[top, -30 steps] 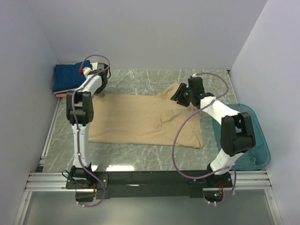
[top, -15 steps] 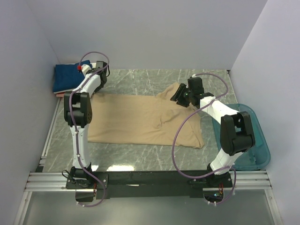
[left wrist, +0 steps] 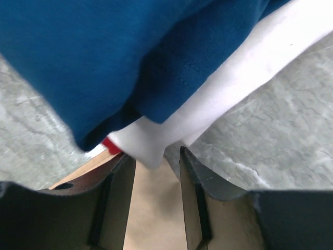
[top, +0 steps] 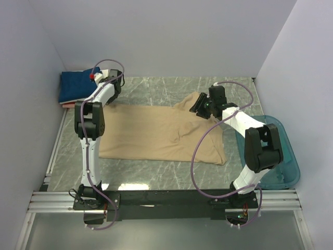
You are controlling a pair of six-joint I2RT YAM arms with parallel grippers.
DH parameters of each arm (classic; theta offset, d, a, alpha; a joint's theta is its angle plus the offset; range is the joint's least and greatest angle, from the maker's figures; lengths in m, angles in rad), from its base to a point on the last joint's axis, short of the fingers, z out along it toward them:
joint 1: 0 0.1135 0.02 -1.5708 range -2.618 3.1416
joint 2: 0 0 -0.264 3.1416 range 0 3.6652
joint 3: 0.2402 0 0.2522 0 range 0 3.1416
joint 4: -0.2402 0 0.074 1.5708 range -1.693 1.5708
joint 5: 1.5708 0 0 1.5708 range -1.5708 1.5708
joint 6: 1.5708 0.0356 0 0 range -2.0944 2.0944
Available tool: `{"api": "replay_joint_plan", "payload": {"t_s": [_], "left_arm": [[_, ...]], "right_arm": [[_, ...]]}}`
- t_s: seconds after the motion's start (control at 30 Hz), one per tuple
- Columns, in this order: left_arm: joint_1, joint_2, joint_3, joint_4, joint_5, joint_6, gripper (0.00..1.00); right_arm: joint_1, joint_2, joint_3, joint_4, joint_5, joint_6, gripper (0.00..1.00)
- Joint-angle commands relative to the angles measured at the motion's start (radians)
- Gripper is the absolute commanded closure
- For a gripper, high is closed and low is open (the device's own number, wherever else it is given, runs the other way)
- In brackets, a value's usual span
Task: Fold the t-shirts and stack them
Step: Fold the tshirt
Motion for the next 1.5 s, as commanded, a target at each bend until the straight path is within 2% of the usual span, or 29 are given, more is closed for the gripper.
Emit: {"api": "replay_joint_plan", "payload": {"t_s": [0.0, 0.17, 0.27, 0.37, 0.4, 0.57, 0.73, 1.13, 1.27, 1.47], "left_arm": [[-0.002, 0.029, 0.047, 0.001, 0.008, 0.014, 0.55], [0.003, 0.039, 0.036, 0.013, 0.022, 0.011, 0.55], [0.006, 0.042, 0.028, 0.019, 0.042, 0.012, 0.59], [0.015, 0.043, 0.018, 0.026, 0.065, 0.017, 0.71], [0.017, 0.037, 0.005, 0.032, 0.071, 0.020, 0.79], [0.037, 0.005, -0.054, 0.058, 0.111, 0.023, 0.99], [0.041, -0.043, -0.079, 0.087, 0.116, 0.045, 0.99], [0.041, -0.113, -0.156, 0.141, 0.182, 0.075, 0.99], [0.041, -0.125, -0.174, 0.150, 0.188, 0.083, 1.00], [0.043, -0.139, -0.191, 0.161, 0.185, 0.100, 0.99]], "right_arm": [[-0.011, 0.003, 0.025, 0.024, -0.005, -0.003, 0.46], [-0.014, 0.011, 0.028, 0.023, -0.004, -0.004, 0.46], [-0.015, 0.014, 0.028, 0.021, -0.002, -0.006, 0.46], [-0.020, 0.020, 0.036, 0.015, -0.007, -0.006, 0.46], [-0.025, 0.023, 0.043, 0.013, -0.008, -0.003, 0.46], [-0.051, 0.047, 0.088, -0.005, -0.013, -0.001, 0.46], [-0.083, 0.118, 0.163, -0.023, 0.001, -0.004, 0.45], [-0.195, 0.442, 0.525, -0.103, -0.001, 0.006, 0.44], [-0.195, 0.524, 0.669, -0.115, -0.004, 0.011, 0.43], [-0.169, 0.603, 0.784, -0.131, -0.005, 0.031, 0.43]]}}
